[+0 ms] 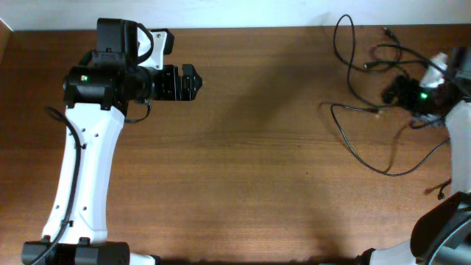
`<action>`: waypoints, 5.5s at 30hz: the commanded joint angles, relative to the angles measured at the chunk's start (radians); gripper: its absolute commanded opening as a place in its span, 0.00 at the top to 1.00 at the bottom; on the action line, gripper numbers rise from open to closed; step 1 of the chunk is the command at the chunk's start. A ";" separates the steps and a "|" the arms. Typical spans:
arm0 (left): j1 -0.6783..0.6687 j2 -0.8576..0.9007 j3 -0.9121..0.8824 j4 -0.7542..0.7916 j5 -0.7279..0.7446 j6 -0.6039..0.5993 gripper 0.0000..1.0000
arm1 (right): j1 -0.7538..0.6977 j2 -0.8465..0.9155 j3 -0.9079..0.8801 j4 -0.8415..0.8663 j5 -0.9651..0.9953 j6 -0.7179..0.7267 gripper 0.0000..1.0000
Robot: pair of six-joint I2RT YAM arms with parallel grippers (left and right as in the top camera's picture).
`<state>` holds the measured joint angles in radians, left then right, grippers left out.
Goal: Untangle cables
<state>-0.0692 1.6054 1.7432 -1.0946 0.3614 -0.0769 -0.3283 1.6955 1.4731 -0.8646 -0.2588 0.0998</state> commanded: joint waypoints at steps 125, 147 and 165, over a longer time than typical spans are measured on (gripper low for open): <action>0.000 0.010 0.009 0.002 -0.002 -0.013 0.01 | -0.372 -0.246 -0.466 0.306 0.315 0.531 0.96; 0.000 0.010 0.009 0.002 -0.002 -0.013 0.01 | -0.019 -0.127 -0.449 0.389 0.356 0.320 0.02; 0.000 0.010 0.009 0.002 -0.002 -0.013 0.01 | -0.077 0.148 -0.448 0.277 0.610 0.432 0.96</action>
<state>-0.0692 1.6100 1.7432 -1.0943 0.3618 -0.0769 -0.4038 1.8454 1.0283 -0.5739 0.3962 0.4736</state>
